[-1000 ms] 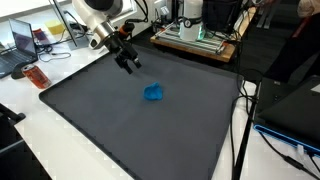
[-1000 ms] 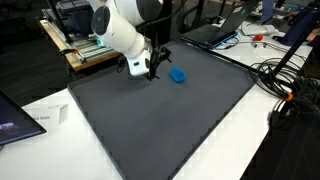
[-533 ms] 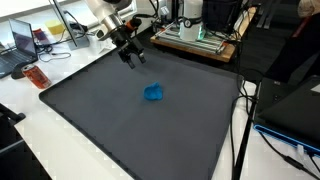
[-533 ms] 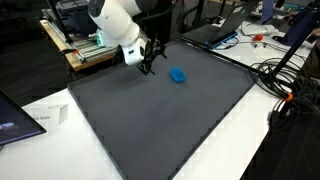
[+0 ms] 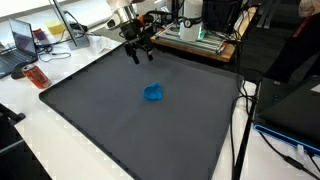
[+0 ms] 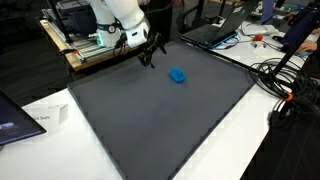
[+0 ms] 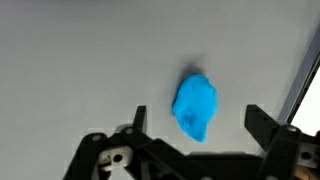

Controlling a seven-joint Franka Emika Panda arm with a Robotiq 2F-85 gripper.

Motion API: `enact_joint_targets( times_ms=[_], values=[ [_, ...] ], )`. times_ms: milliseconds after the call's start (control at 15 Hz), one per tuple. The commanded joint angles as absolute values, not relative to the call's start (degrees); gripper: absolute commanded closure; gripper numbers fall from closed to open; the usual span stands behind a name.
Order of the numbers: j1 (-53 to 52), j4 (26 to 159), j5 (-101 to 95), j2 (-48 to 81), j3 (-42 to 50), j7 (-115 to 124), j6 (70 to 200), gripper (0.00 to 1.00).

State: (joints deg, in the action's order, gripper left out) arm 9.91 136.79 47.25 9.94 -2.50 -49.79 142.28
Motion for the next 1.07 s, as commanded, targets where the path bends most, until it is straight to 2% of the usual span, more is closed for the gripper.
enact_joint_targets(
  times_ms=[0, 533, 933, 1000],
  values=[
    [6.63, 144.12, 48.34, 2.84, -2.25, -48.9, 148.61, 0.0],
    [1.01, 151.29, 39.03, -4.9, -5.33, -29.37, 159.76, 0.0],
    [-0.85, 154.1, 15.73, -8.29, -4.87, -2.78, 159.04, 0.0],
    [2.1, 154.03, 11.79, -9.09, -7.78, 1.61, 157.86, 0.0]
  ],
)
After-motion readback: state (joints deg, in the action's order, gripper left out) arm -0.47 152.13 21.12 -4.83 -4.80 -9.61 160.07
